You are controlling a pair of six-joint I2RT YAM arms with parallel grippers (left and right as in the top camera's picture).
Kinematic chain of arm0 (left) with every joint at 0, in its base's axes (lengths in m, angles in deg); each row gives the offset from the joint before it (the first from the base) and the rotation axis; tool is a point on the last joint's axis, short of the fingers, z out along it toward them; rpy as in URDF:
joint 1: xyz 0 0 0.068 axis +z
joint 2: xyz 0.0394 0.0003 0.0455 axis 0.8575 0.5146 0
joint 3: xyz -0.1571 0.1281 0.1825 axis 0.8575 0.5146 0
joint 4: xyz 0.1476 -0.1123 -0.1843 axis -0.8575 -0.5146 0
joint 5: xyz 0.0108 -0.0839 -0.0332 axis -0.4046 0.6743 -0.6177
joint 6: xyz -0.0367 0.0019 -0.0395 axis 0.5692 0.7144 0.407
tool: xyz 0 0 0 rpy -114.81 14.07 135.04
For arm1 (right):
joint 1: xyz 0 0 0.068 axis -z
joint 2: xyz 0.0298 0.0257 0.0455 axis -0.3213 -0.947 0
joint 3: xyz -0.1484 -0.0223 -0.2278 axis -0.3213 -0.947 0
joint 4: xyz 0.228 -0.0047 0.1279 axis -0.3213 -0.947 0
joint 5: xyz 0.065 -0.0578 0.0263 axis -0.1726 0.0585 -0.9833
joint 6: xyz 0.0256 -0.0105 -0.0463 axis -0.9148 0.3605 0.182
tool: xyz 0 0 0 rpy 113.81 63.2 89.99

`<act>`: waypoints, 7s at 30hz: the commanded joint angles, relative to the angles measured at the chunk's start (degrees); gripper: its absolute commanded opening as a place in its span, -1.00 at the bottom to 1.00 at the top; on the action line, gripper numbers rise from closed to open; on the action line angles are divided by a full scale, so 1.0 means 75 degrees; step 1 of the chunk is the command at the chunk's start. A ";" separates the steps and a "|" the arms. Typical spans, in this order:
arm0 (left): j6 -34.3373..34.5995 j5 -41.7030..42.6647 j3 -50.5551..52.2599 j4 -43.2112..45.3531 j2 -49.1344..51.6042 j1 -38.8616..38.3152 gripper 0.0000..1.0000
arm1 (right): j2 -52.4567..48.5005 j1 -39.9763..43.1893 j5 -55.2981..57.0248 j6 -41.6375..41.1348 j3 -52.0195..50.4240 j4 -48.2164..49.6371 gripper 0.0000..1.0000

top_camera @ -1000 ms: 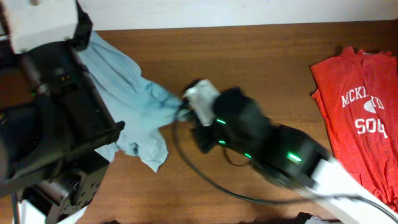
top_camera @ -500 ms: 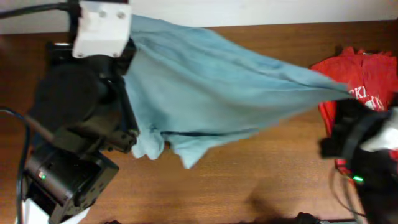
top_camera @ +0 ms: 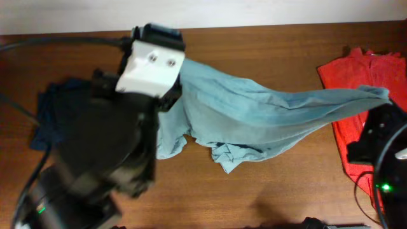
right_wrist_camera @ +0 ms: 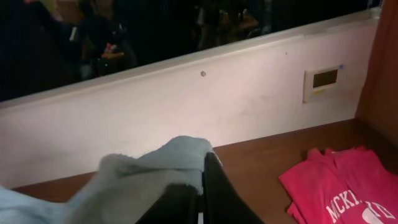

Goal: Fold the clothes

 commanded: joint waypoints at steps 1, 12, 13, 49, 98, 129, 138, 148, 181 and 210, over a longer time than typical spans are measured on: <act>0.0146 -0.0198 -0.0554 0.0067 -0.0595 -0.0318 -0.99 | 0.0003 -0.0023 0.0114 0.0096 0.0676 -0.0152 -0.92; -0.0286 -0.0201 -0.2218 -0.0527 -0.0889 -0.1163 -0.99 | -0.0650 -0.0023 -0.0973 0.0484 0.2771 -0.0988 -0.92; -0.0274 -0.0201 -0.2311 -0.0653 -0.0892 -0.1236 -0.99 | -0.0729 -0.0023 -0.0979 0.0481 0.2923 -0.1049 -0.92; -0.1341 -0.1317 -0.2565 0.0364 -0.0417 -0.2253 -0.99 | -0.1804 -0.0023 -0.1935 0.0813 0.5482 -0.1886 -0.92; 0.3789 0.2868 -0.2049 -0.4669 0.1393 0.4083 -0.99 | -0.4121 0.1355 -0.0425 -0.2850 0.5523 -0.6067 -0.90; 0.2626 0.5319 -0.2043 0.0184 0.6598 0.5826 -0.88 | -0.9264 0.6271 -0.5147 0.0364 0.5520 -0.1894 -0.83; 0.2492 0.5170 -0.2043 0.1422 0.7152 0.5826 -0.01 | -1.0124 0.6490 -0.5144 0.0361 0.5520 -0.1399 0.64; 0.1944 0.3736 -0.2119 0.0679 0.6875 0.5826 0.89 | -0.9605 0.6738 -0.5149 0.0361 0.5525 -0.2428 0.70; 0.5284 0.7064 0.3013 -0.4776 0.3168 0.5750 0.43 | -0.6035 0.6368 -0.8323 0.0475 -0.0752 -0.4176 0.64; 0.5557 0.7799 0.6601 -0.1976 0.3171 0.6304 0.43 | -0.6038 0.5715 -0.9416 -0.0396 -0.6414 0.0577 -0.20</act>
